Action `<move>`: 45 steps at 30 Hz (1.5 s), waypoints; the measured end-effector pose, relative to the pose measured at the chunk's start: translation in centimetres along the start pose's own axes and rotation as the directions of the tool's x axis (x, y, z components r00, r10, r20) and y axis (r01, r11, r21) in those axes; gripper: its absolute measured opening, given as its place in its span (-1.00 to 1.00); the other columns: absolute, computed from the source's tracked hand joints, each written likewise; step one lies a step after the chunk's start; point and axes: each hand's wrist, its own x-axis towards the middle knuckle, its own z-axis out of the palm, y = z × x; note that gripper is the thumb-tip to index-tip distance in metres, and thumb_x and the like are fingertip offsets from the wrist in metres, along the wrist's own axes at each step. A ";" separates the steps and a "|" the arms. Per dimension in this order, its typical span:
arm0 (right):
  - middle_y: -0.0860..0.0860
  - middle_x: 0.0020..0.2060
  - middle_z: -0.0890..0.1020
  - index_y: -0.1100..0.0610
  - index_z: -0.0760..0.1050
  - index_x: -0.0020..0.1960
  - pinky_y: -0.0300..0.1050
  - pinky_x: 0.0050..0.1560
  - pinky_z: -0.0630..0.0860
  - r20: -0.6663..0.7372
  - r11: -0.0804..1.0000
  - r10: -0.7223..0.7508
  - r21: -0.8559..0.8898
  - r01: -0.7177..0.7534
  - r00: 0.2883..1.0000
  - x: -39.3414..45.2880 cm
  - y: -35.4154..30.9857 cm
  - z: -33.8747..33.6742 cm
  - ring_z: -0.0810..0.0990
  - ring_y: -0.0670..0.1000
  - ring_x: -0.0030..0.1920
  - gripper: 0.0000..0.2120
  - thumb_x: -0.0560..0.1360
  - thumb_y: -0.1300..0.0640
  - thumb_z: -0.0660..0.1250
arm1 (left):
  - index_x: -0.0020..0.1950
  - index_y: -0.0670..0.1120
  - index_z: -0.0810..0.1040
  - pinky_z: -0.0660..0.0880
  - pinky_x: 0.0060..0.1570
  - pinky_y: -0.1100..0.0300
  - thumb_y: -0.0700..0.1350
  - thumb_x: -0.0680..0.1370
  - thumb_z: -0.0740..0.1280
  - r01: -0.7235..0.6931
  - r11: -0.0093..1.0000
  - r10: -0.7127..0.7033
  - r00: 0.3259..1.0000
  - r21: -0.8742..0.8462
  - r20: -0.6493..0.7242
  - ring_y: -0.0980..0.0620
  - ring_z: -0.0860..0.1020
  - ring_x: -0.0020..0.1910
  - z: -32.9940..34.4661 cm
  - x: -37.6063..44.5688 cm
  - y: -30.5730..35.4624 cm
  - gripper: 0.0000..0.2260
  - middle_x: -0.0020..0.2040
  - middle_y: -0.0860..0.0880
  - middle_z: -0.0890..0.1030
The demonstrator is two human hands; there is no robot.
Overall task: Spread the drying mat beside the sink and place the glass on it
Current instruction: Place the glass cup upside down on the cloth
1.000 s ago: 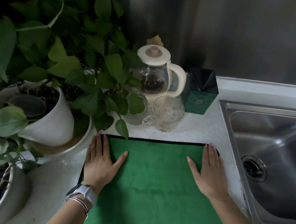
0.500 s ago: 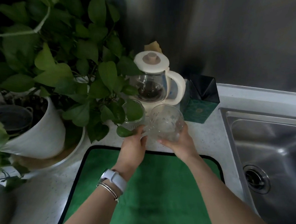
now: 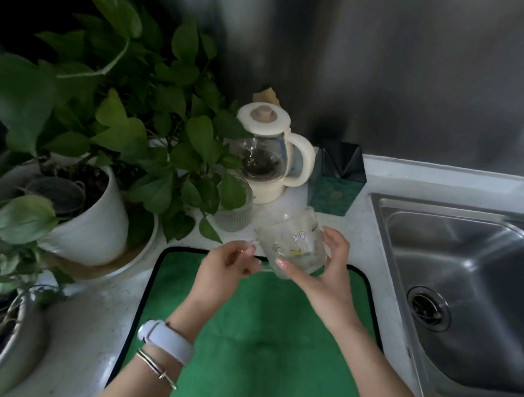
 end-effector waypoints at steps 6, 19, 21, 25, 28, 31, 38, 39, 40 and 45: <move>-0.10 0.30 0.33 -0.13 0.13 0.32 -0.14 0.31 0.27 0.024 0.964 0.110 -0.247 -0.100 0.994 -7.7 -0.6 0.3 0.34 -0.09 0.28 -0.12 0.15 -0.12 0.55 | 0.00 -0.06 0.50 0.56 -0.40 0.35 -0.23 0.53 0.27 0.213 0.945 -0.199 0.977 -0.248 0.080 0.18 0.59 -0.50 -0.9 -5.7 -0.2 -0.90 -0.28 -0.10 0.63; 0.06 0.20 0.52 0.05 0.12 0.36 -0.11 -0.04 0.51 0.023 0.577 0.168 -0.813 -0.080 0.985 -10.0 -2.7 2.9 0.57 0.09 0.08 -0.16 0.28 -0.46 0.13 | -0.19 -0.25 0.46 0.53 -0.48 0.31 -0.07 0.60 0.11 0.392 0.900 -0.369 0.918 -0.190 0.146 0.13 0.54 -0.58 -2.5 -10.5 -2.8 -0.69 -0.39 -0.13 0.56; 0.09 0.18 0.53 0.08 0.14 0.37 -0.10 -0.03 0.51 0.034 0.523 0.178 -0.850 -0.065 0.983 -9.4 -2.5 3.5 0.57 0.10 0.07 -0.14 0.29 -0.47 0.11 | -0.18 -0.25 0.44 0.54 -0.47 0.30 -0.08 0.62 0.08 0.431 0.875 -0.406 0.902 -0.222 0.148 0.11 0.55 -0.58 -2.4 -10.3 -3.3 -0.69 -0.36 -0.15 0.56; 0.12 0.22 0.50 0.06 0.16 0.40 -0.13 -0.09 0.43 0.046 0.457 0.162 -0.889 -0.034 0.986 -8.5 -2.2 4.5 0.54 0.10 0.12 -0.14 0.30 -0.50 0.04 | -0.01 -0.29 0.44 0.56 -0.41 0.27 -0.08 0.63 0.03 0.482 0.835 -0.455 0.876 -0.266 0.158 -0.02 0.56 -0.41 -2.2 -9.7 -4.3 -0.68 -0.31 -0.17 0.56; 0.13 0.27 0.47 0.03 0.13 0.44 -0.09 -0.06 0.44 0.048 0.430 0.160 -0.903 -0.026 0.986 -8.4 -2.1 5.0 0.49 0.13 0.17 -0.14 0.32 -0.49 0.01 | 0.09 -0.31 0.43 0.58 -0.35 0.25 -0.07 0.62 0.02 0.511 0.816 -0.473 0.859 -0.270 0.196 -0.06 0.56 -0.33 -2.2 -9.6 -5.0 -0.66 -0.29 -0.18 0.57; 0.13 0.27 0.47 0.02 0.14 0.44 -0.06 -0.05 0.46 0.043 0.413 0.154 -0.910 -0.025 0.987 -8.2 -2.2 5.1 0.49 0.13 0.18 -0.15 0.31 -0.48 0.03 | 0.12 -0.31 0.42 0.59 -0.34 0.25 -0.06 0.62 0.02 0.517 0.810 -0.468 0.854 -0.276 0.228 -0.07 0.57 -0.29 -2.3 -9.4 -5.5 -0.65 -0.26 -0.19 0.59; 0.10 0.36 0.39 -0.03 0.01 0.48 -0.04 0.03 0.44 0.048 0.422 0.159 -0.906 -0.024 0.986 -8.1 -1.8 4.9 0.41 0.13 0.27 -0.12 0.31 -0.52 -0.08 | 0.13 -0.17 0.38 0.54 -0.19 0.16 -0.03 0.62 0.02 0.484 0.835 -0.441 0.873 -0.260 0.211 -0.08 0.55 -0.24 -2.1 -9.5 -5.9 -0.73 -0.18 -0.19 0.59; 0.09 0.40 0.35 -0.05 -0.02 0.49 -0.01 0.09 0.42 0.046 0.434 0.164 -0.901 -0.030 0.985 -8.4 -1.6 4.9 0.38 0.14 0.30 -0.12 0.30 -0.52 -0.10 | 0.12 -0.16 0.39 0.54 -0.14 0.14 -0.02 0.62 0.03 0.482 0.839 -0.441 0.874 -0.254 0.204 -0.09 0.55 -0.20 -2.1 -9.6 -6.1 -0.73 -0.13 -0.19 0.59; 0.07 0.44 0.29 -0.08 -0.05 0.49 0.03 0.17 0.39 0.041 0.452 0.183 -0.891 -0.047 0.982 -8.6 -1.5 4.9 0.33 0.15 0.34 -0.12 0.30 -0.53 -0.12 | 0.12 -0.16 0.40 0.54 -0.11 0.14 -0.02 0.61 0.04 0.482 0.840 -0.444 0.874 -0.250 0.196 -0.10 0.55 -0.17 -2.1 -9.7 -6.1 -0.73 -0.09 -0.20 0.59; -0.04 0.54 -0.02 -0.17 -0.17 0.48 0.17 0.37 0.22 0.061 0.607 0.231 -0.789 -0.094 0.971 -9.3 -0.7 4.7 0.17 0.17 0.46 -0.14 0.30 -0.53 -0.06 | 0.14 -0.14 0.43 0.51 -0.09 0.17 -0.05 0.60 0.11 0.432 0.866 -0.408 0.902 -0.253 0.145 -0.04 0.57 -0.12 -2.8 -10.2 -6.5 -0.77 -0.05 -0.08 0.60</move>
